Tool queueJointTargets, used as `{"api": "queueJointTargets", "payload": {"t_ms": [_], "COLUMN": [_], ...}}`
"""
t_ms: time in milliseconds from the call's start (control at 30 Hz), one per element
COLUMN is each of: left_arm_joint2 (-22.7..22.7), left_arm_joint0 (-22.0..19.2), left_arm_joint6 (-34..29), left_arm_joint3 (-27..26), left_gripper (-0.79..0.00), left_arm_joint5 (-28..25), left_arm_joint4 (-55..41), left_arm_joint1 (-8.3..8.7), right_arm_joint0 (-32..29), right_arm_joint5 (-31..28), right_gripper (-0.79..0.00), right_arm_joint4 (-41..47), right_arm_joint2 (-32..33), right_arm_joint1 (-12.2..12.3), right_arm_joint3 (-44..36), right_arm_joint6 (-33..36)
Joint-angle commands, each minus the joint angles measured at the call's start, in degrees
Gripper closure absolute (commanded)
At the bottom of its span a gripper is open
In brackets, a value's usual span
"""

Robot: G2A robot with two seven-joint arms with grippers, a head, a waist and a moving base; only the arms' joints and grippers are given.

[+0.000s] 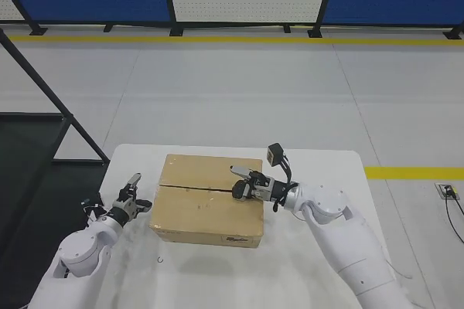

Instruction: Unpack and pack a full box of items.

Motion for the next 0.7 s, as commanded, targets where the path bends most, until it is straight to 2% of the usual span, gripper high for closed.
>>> {"api": "queueJointTargets", "payload": {"t_ms": [0,100,333,467,667], "left_arm_joint2": [0.3,0.8,0.0,-1.9,-5.1], "left_arm_joint0": [-0.7,-1.8,-2.6,-1.9,-0.5], "left_arm_joint6": [0.6,1.6,6.4,9.1,9.9], "left_arm_joint3": [0.9,2.4,4.0,3.0,-0.4], "left_gripper": [-0.785,-0.785,-0.785,-0.785,-0.785], "left_arm_joint5": [0.1,-0.7,-6.1,-8.4,-10.1], "left_arm_joint4": [-0.9,-2.4,-5.1,-5.7,-7.1], "left_arm_joint1": [-0.22,-0.63,-1.38,-1.41,-1.24], "right_arm_joint0": [-0.1,-0.4,-0.8,-0.9,-0.8], "right_arm_joint5": [0.0,0.0,0.1,0.1,0.0], "right_gripper": [-0.785,-0.785,-0.785,-0.785,-0.785], "right_arm_joint4": [0.0,-0.1,-0.4,-0.6,-0.4], "right_arm_joint2": [0.0,0.2,0.3,0.3,0.0], "right_arm_joint1": [0.1,0.2,0.4,0.5,0.5], "right_arm_joint3": [-0.2,-0.7,-1.4,-1.6,-1.7], "right_arm_joint6": [0.0,-0.1,0.0,0.0,0.0]}}
